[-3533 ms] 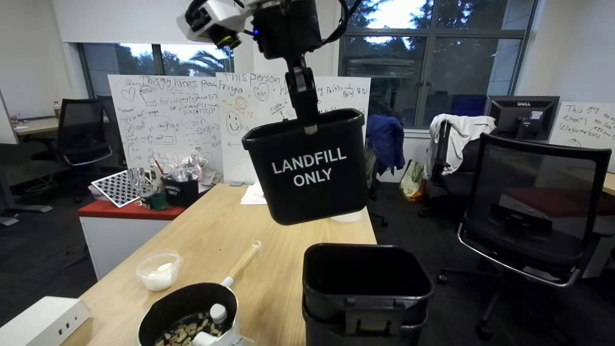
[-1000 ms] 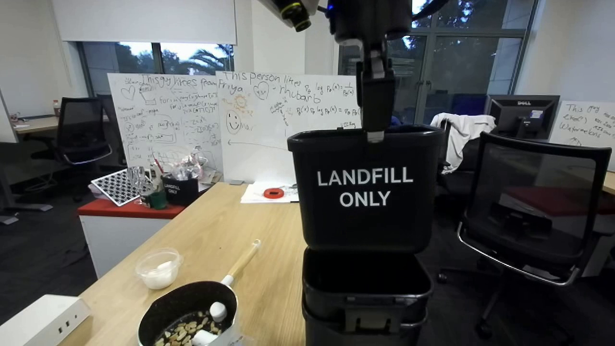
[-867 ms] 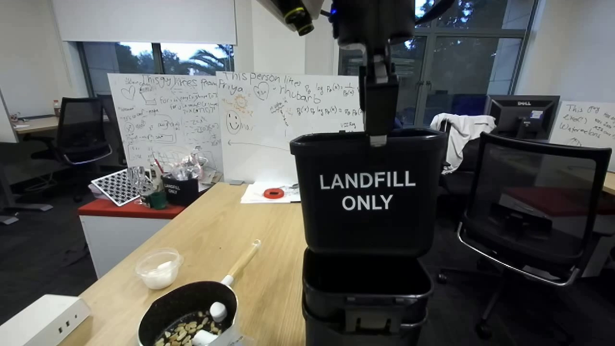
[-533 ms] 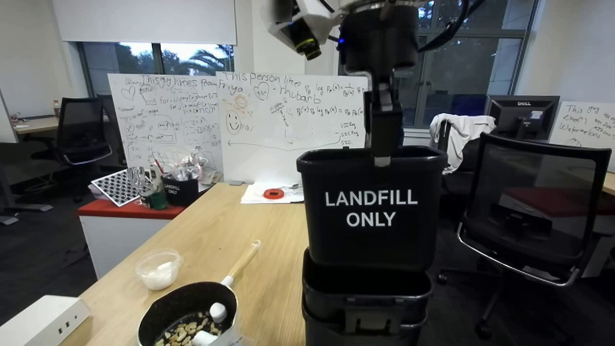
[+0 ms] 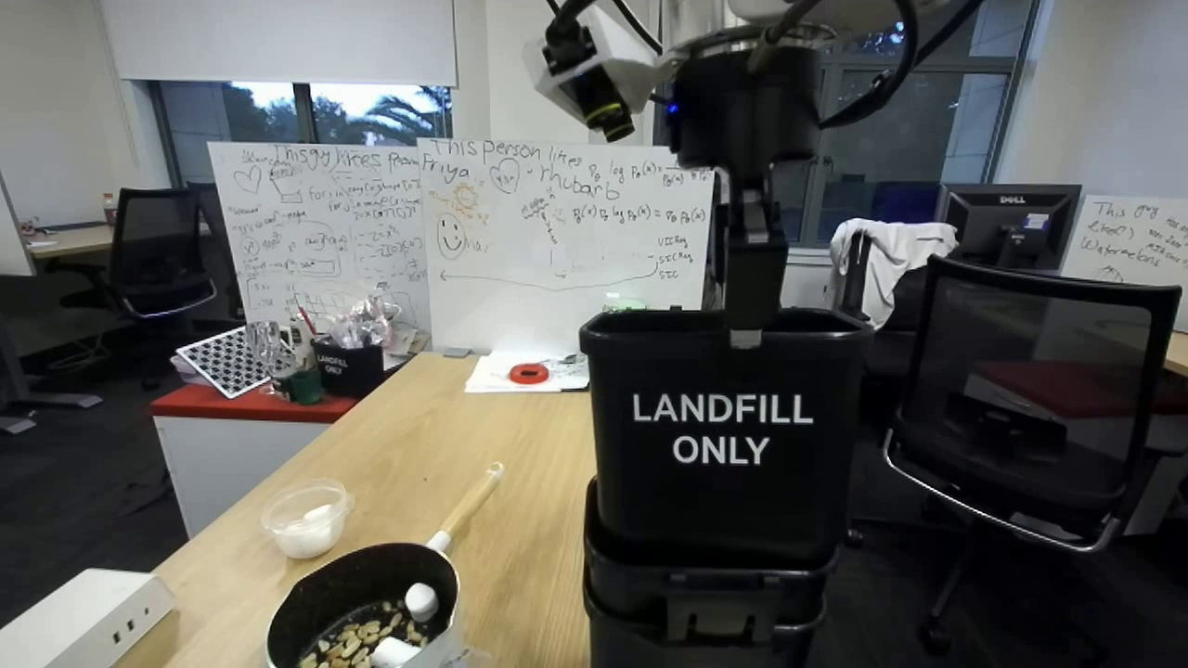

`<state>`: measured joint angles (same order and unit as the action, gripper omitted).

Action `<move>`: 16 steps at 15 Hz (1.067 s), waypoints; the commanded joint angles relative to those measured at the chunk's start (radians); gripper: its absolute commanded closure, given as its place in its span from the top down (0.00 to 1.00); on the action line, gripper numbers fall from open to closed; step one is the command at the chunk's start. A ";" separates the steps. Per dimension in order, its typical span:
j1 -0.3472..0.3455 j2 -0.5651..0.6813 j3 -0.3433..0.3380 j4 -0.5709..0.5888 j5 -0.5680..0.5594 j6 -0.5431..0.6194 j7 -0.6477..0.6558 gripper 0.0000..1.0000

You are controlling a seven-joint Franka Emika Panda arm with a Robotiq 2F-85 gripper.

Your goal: Stack the bins

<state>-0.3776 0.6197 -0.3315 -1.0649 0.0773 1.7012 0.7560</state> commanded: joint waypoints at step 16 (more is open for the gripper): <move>-0.059 0.157 0.037 0.250 0.078 -0.264 0.064 0.02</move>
<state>-0.4107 0.7350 -0.3082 -0.8878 0.1101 1.4664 0.7861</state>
